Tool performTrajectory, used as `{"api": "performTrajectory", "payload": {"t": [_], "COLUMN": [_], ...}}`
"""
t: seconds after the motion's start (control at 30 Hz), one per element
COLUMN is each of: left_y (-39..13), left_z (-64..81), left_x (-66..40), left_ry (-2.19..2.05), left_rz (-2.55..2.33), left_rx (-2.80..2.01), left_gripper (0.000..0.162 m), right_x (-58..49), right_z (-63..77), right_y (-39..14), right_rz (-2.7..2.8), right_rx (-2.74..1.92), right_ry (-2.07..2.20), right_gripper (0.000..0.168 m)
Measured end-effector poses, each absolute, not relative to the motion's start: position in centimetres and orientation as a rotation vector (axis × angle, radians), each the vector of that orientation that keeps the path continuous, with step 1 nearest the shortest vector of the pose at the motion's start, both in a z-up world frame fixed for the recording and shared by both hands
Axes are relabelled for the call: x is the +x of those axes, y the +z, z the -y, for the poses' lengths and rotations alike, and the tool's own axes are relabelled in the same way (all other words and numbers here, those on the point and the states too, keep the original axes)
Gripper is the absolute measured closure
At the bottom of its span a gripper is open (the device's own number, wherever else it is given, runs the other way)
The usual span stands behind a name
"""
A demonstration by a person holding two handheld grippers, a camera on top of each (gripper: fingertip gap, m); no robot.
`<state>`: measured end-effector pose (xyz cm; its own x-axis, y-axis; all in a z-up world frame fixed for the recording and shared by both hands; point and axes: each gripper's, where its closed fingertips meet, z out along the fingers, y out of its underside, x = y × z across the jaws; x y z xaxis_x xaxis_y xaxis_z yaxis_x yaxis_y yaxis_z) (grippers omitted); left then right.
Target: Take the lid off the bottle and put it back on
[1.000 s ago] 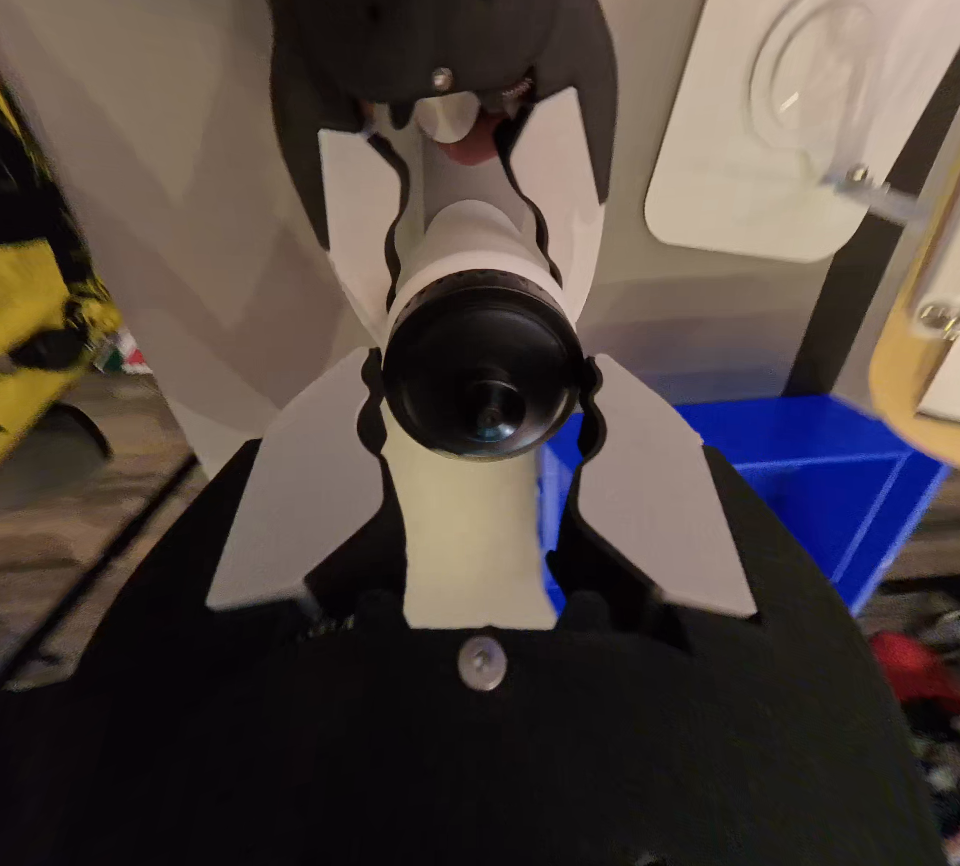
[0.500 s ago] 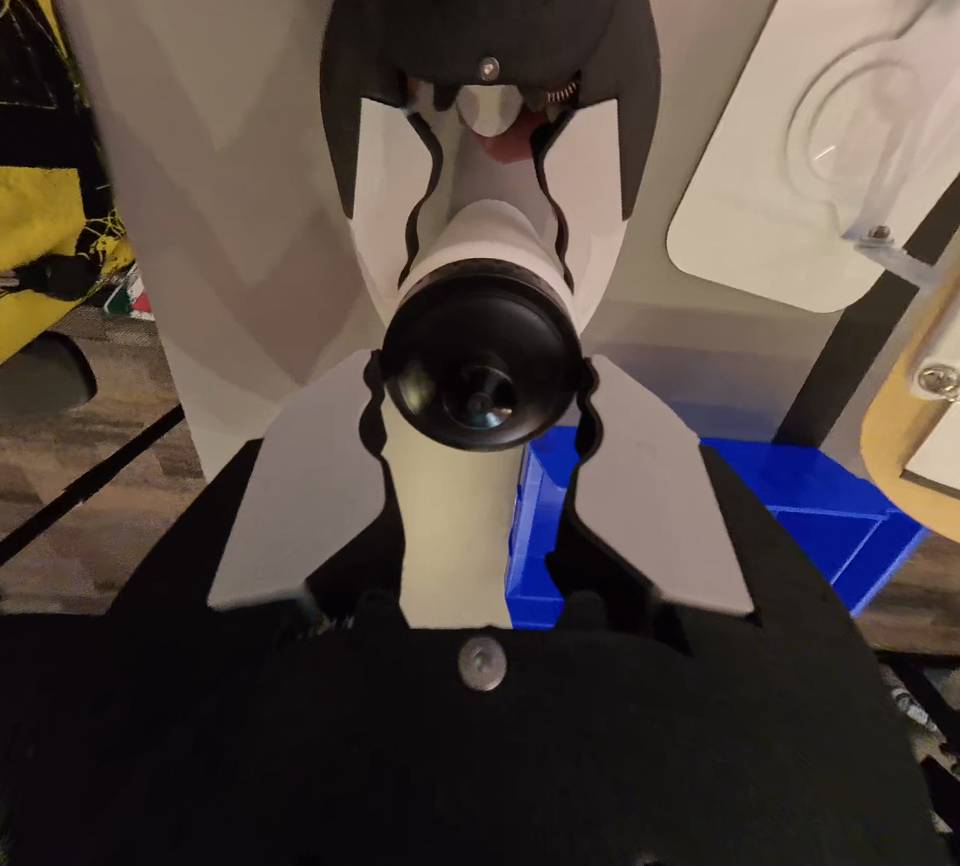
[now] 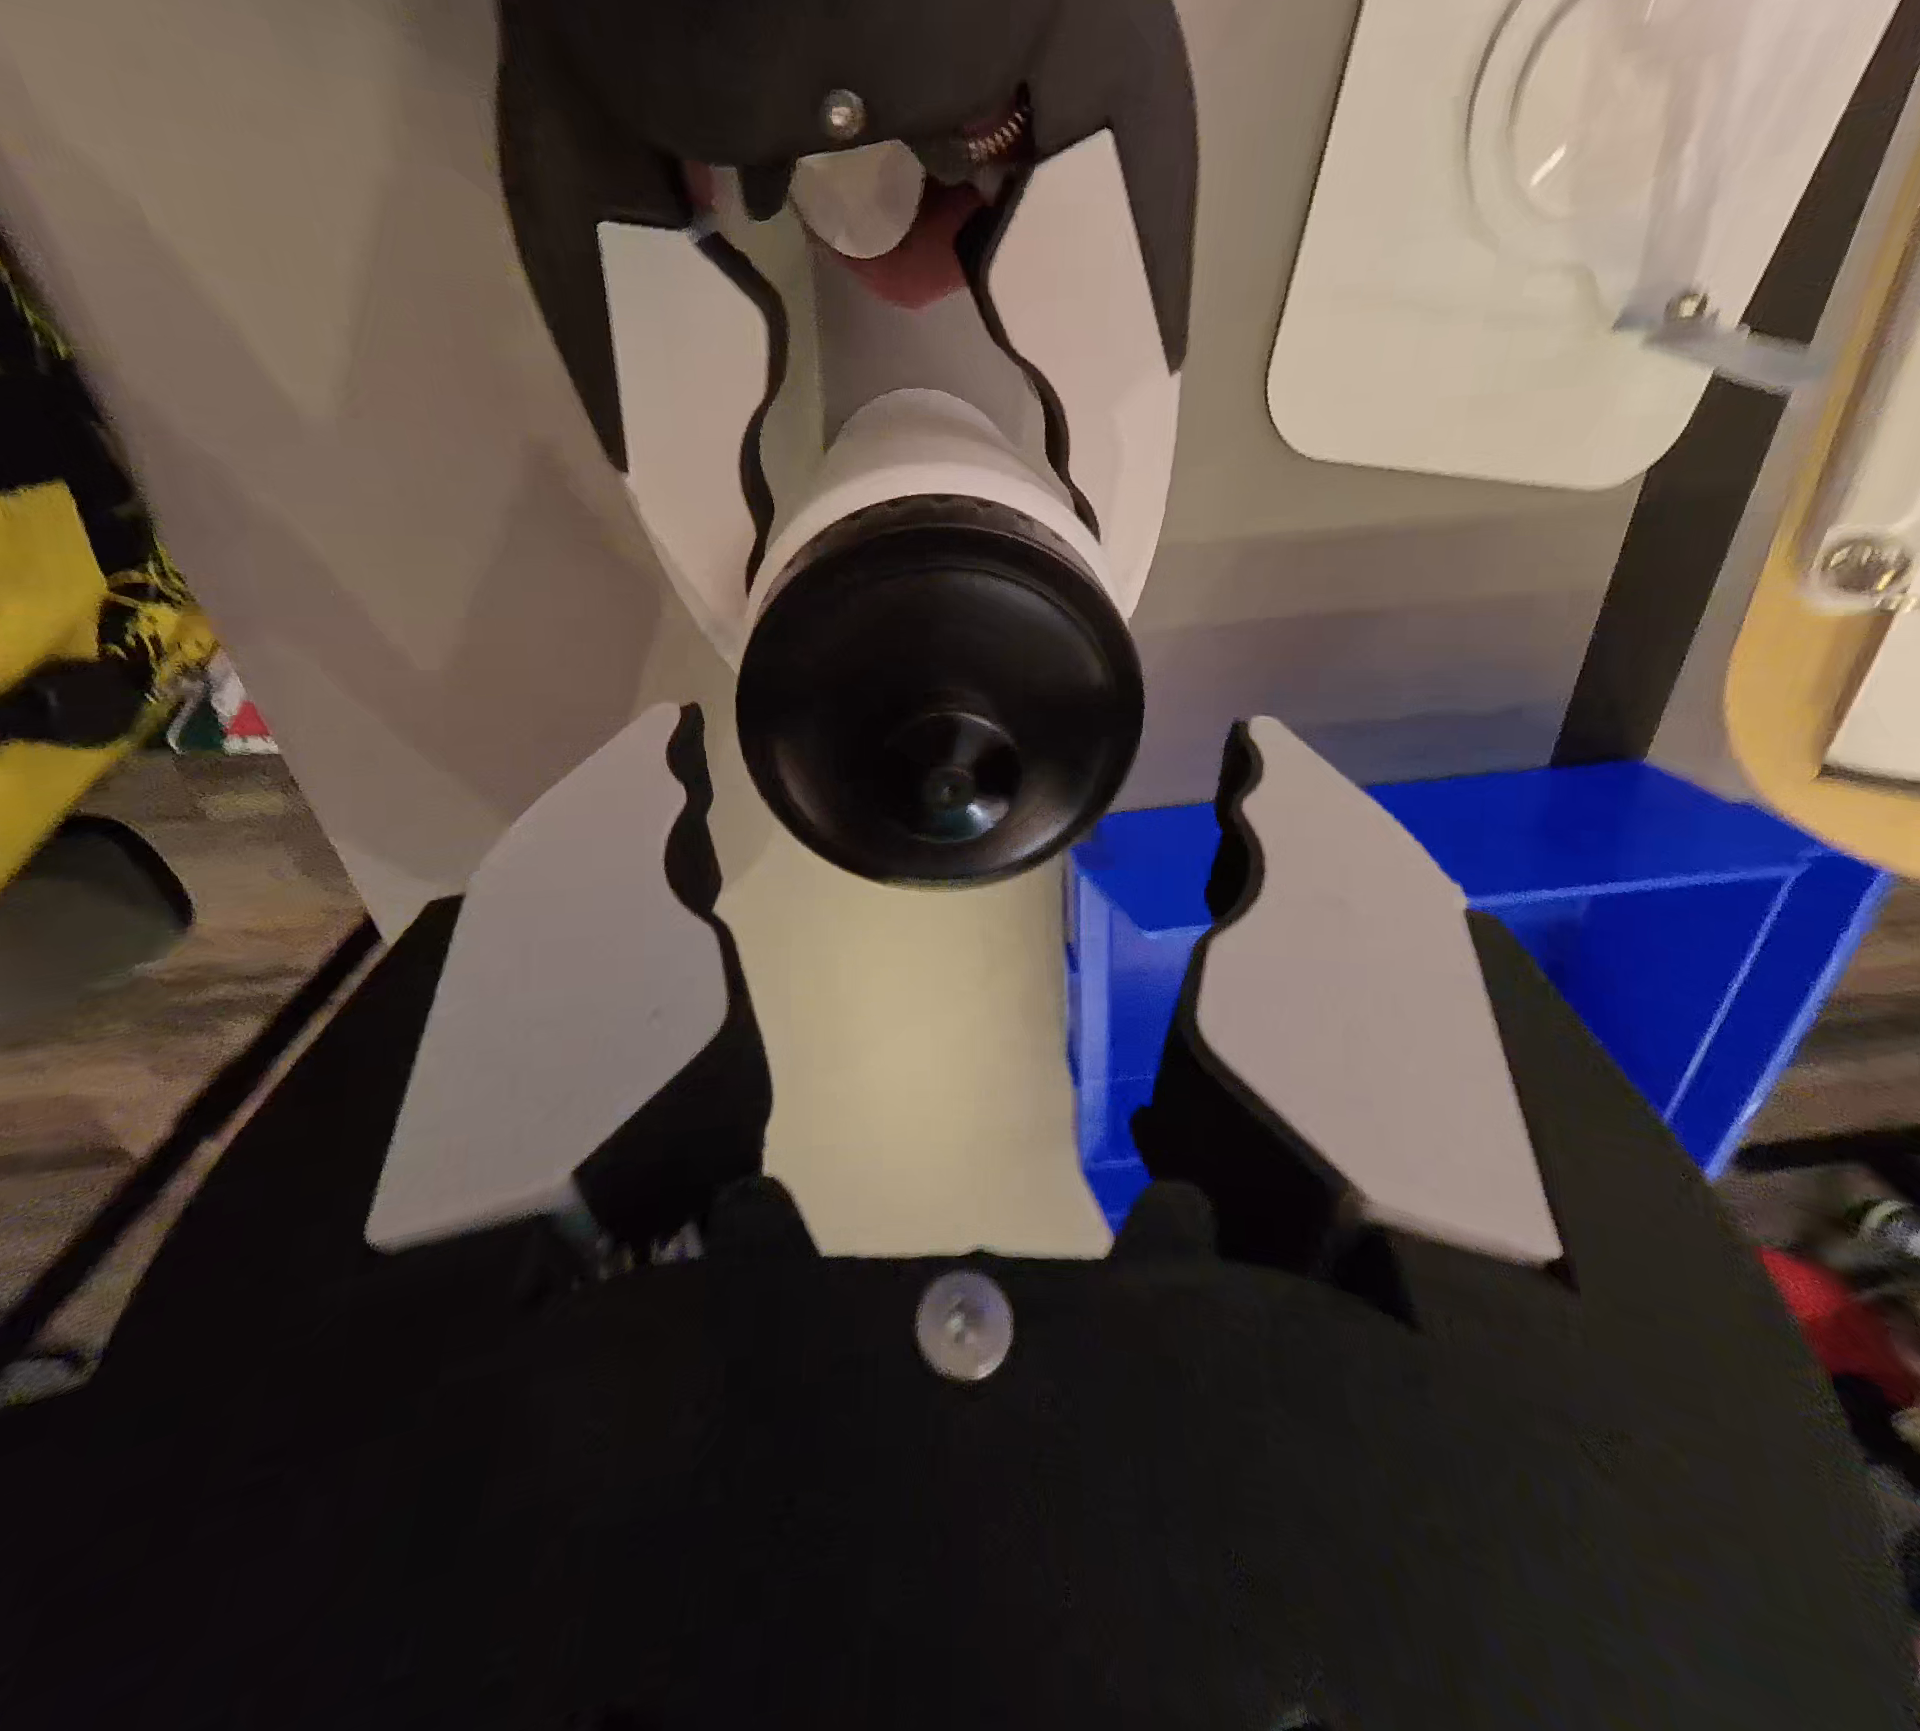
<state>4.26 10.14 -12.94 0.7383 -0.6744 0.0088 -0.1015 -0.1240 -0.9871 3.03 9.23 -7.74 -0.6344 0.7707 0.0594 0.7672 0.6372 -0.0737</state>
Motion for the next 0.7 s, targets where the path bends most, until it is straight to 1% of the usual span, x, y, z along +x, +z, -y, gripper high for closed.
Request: {"api": "performTrajectory", "payload": {"t": [0.03,0.07,0.1,0.13,0.2,0.3,0.4,0.47,0.5,0.53,0.57,0.63,0.7], "left_y": [-12.94,-12.93,-12.94,-12.93,-12.94,-12.93,-12.93,-12.93,-12.93,-12.94,-12.94,-12.93,-12.92], "left_z": [-10.15,-10.16,-10.18,-10.2,-10.19,-10.28,-10.21,-10.2,-10.2,-10.2,-10.2,-10.21,-10.23], "left_x": [4.26,4.25,4.25,4.27,4.25,4.23,4.33,4.44,4.46,4.46,4.45,4.45,4.45], "left_ry": [-0.551,-0.551,-0.552,-0.552,-0.551,-0.556,-0.552,-0.551,-0.551,-0.551,-0.551,-0.552,-0.555], "left_rz": [-0.632,-0.632,-0.631,-0.631,-0.633,-0.626,-0.636,-0.638,-0.638,-0.638,-0.639,-0.637,-0.636], "left_rx": [-1.646,-1.646,-1.646,-1.645,-1.646,-1.646,-1.646,-1.644,-1.645,-1.646,-1.646,-1.645,-1.643], "left_gripper": [0.078,0.078,0.078,0.078,0.078,0.078,0.078,0.078,0.078,0.078,0.078,0.078,0.078], "right_x": [2.94,2.81,2.78,2.94,3.02,3.01,3.13,3.42,3.43,3.33,3.35,3.48,3.63], "right_z": [-9.08,-8.96,-8.86,-8.71,-8.66,-8.73,-8.63,-8.75,-8.85,-8.97,-9.02,-9.09,-9.23], "right_y": [-7.62,-7.52,-7.52,-7.62,-7.71,-7.69,-7.68,-7.58,-7.52,-7.43,-7.35,-7.43,-7.68], "right_rz": [2.79,2.809,2.831,2.858,2.841,2.695,2.624,2.705,2.743,2.764,2.794,2.843,2.873], "right_rx": [-1.251,-1.216,-1.191,-1.187,-1.276,-1.583,-1.671,-1.565,-1.488,-1.412,-1.33,-1.196,-1.121], "right_ry": [0.075,0.086,0.093,0.1,0.118,0.151,0.149,0.113,0.103,0.096,0.083,0.044,0.001], "right_gripper": [0.076,0.081,0.092,0.097,0.096,0.096,0.096,0.097,0.091,0.08,0.08,0.084,0.097]}}
